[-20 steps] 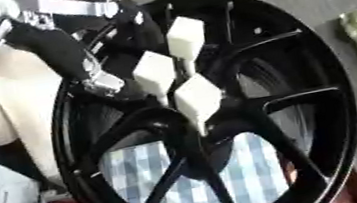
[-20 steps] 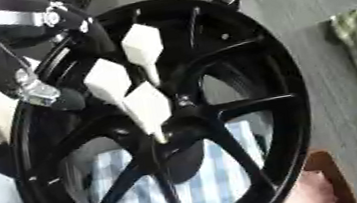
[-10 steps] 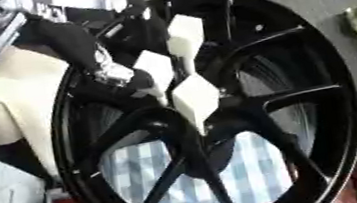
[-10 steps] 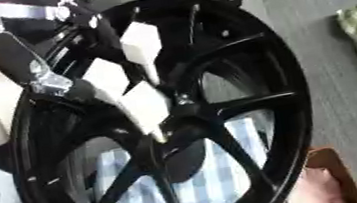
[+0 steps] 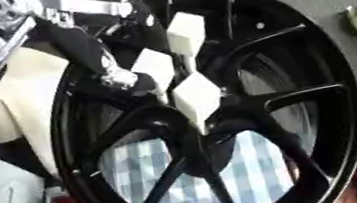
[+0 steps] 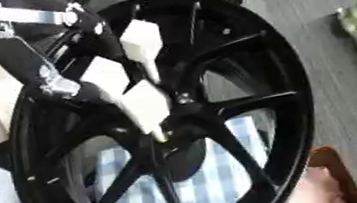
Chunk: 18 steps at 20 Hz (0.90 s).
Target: Pull the pin out of the wheel hub.
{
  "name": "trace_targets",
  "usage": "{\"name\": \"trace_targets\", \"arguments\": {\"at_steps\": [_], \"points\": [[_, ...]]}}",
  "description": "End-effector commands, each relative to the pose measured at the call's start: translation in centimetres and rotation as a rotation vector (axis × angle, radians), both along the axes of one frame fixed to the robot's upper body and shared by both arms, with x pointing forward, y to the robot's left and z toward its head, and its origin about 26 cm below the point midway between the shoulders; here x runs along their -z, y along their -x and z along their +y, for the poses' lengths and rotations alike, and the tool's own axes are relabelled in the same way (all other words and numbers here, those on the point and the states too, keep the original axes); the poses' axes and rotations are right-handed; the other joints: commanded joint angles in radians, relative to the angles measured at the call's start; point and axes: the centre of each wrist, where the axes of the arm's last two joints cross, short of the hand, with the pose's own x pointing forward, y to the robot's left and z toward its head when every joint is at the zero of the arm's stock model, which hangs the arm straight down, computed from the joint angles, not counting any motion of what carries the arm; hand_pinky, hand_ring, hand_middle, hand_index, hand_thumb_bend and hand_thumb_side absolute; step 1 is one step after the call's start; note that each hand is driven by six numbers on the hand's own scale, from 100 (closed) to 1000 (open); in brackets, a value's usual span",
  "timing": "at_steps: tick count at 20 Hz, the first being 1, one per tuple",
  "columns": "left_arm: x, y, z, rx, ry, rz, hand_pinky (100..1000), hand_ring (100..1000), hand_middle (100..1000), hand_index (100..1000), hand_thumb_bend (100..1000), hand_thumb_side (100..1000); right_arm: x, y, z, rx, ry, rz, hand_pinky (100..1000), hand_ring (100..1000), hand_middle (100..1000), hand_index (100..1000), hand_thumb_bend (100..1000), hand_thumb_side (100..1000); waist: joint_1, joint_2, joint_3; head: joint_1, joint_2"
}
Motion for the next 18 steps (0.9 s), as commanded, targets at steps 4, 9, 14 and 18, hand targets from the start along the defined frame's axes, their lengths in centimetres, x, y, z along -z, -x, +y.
{"name": "trace_targets", "arguments": {"at_steps": [4,9,14,18], "points": [[-0.62,0.24,0.29,-0.002,-0.004,-0.018,819,785,726,813,391,447,-1.03,0.25,-0.26,0.013,0.004,-0.029,843,718,678,712,111,535,-0.009,-0.017,0.000,0.005,-0.012],[-0.37,0.08,0.45,-0.009,-0.003,-0.011,810,771,699,792,344,417,-1.04,0.27,-0.24,0.014,-0.004,-0.033,843,718,678,712,108,536,-0.011,-0.014,-0.002,0.008,-0.013],[-0.59,0.17,0.56,-0.006,0.007,-0.015,797,751,659,761,283,390,-0.90,0.26,-0.27,0.016,-0.008,-0.032,844,718,678,712,107,538,-0.012,-0.013,-0.002,0.009,-0.013],[-0.88,0.27,0.62,-0.002,0.022,-0.012,765,682,552,673,202,357,-0.84,0.26,-0.31,0.018,-0.011,-0.032,845,719,679,713,106,538,-0.015,-0.014,-0.001,0.008,-0.013]]}}
